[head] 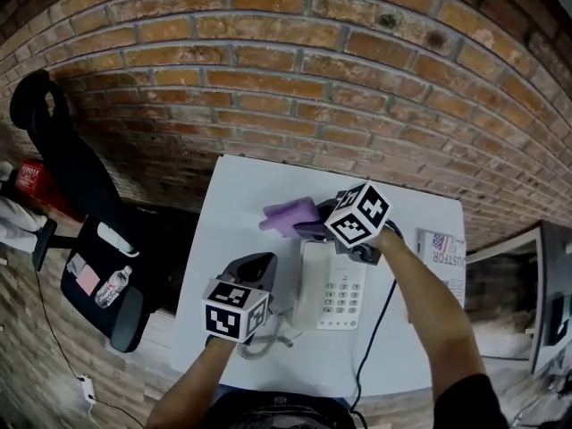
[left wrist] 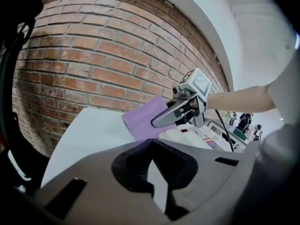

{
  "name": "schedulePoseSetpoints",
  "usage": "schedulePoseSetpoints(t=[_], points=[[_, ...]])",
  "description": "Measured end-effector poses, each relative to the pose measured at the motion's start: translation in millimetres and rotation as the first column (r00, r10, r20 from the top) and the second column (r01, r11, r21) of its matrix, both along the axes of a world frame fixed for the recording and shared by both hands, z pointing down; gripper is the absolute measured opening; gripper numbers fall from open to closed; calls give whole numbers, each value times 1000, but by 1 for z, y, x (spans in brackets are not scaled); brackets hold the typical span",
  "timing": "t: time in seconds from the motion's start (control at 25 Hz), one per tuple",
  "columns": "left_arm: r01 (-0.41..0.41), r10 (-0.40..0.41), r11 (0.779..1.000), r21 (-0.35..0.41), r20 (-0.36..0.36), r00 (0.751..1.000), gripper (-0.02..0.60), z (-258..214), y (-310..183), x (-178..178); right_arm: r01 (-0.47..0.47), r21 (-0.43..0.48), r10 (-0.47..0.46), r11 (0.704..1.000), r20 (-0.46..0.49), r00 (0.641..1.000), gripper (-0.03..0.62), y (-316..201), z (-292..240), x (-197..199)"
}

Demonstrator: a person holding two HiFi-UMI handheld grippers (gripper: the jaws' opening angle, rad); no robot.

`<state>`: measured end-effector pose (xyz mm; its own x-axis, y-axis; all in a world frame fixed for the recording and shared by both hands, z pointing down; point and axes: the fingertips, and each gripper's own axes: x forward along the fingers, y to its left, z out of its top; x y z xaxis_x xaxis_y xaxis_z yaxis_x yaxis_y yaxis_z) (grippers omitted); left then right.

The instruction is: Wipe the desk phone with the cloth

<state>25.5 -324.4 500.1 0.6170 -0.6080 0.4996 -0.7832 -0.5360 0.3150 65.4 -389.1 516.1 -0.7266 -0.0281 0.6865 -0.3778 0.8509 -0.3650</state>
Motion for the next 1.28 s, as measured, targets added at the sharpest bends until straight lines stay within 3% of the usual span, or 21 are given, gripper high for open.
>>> schedulePoseSetpoints(t=[0.24, 0.52, 1.28], points=[[79, -79, 997, 10, 26, 997, 5, -6, 9, 18, 106, -39, -106, 994, 8, 994, 44, 6, 9, 7], [144, -145, 989, 21, 53, 988, 5, -7, 22, 27, 141, -64, -138, 988, 45, 989, 46, 13, 12, 20], [180, -183, 983, 31, 91, 979, 5, -7, 37, 65, 51, -126, -33, 991, 144, 989, 46, 16, 8, 93]])
